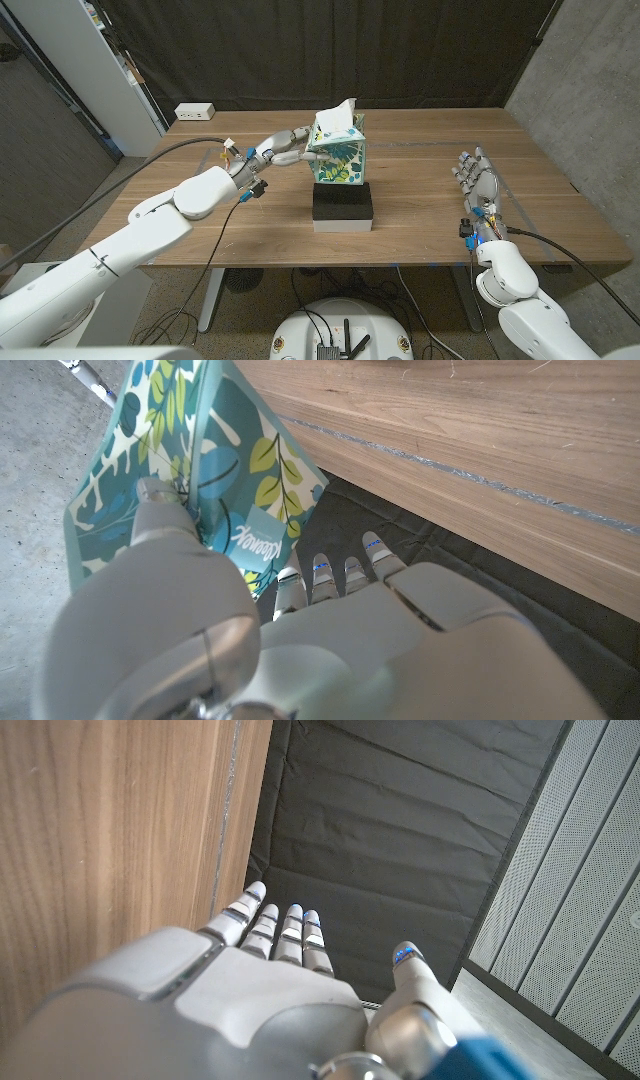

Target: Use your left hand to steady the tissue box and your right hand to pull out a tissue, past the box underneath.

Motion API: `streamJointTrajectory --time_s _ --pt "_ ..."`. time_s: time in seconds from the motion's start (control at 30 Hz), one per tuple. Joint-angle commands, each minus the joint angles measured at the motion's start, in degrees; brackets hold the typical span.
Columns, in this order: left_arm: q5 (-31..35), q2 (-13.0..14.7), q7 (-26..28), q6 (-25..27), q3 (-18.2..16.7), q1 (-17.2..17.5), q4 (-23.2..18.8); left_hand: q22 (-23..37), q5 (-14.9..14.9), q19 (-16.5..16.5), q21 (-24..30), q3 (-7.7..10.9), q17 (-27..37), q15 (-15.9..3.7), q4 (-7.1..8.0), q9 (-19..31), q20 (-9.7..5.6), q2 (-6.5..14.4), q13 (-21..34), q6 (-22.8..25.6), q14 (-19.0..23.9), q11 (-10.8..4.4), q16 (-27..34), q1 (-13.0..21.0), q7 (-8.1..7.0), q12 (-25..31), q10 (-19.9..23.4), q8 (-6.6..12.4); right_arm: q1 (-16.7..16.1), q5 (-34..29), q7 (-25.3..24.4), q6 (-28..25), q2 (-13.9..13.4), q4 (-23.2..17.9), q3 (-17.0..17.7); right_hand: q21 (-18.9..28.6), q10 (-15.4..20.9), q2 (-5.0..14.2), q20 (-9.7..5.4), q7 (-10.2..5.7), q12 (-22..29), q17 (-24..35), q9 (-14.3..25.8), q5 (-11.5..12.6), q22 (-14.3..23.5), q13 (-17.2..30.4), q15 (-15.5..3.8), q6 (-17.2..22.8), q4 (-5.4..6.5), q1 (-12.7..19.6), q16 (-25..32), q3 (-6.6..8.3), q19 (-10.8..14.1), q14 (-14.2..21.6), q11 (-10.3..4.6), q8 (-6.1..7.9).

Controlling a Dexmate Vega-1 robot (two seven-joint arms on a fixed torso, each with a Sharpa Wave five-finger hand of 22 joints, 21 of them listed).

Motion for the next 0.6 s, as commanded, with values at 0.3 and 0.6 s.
streamJointTrajectory --time_s 0.3,0.6 --pt "0.97 -0.67 -0.53 0.85 1.19 -1.37 0.68 0.12 0.20 -0.43 0.36 0.80 0.15 -0.22 -0.18 6.18 0.20 0.26 0.16 -0.18 -0.98 0.29 -0.10 -0.10 -0.23 -0.01 -0.52 0.53 -2.59 3.59 0.43 -3.94 -0.56 -7.77 2.62 0.72 0.51 3.16 0.06 0.46 0.30 0.50 0.06 0.19 0.01 0.03 0.29 0.52 1.23 -0.94 0.50 0.33 0.96 0.36 0.77 0.48" --pt "1.06 -0.61 -0.57 1.38 1.36 -1.48 0.33 0.12 0.18 -0.68 0.32 1.01 0.15 -0.23 -0.24 6.43 0.27 0.25 0.16 -0.62 -1.34 0.45 -0.13 -0.21 -0.19 -0.05 -0.83 0.62 -4.34 6.66 0.92 -6.99 -1.68 -13.12 4.77 0.75 0.44 2.94 0.57 1.00 0.24 0.55 0.05 0.20 0.01 0.03 0.93 0.48 1.25 -0.91 0.41 0.35 1.16 0.05 1.07 0.42"
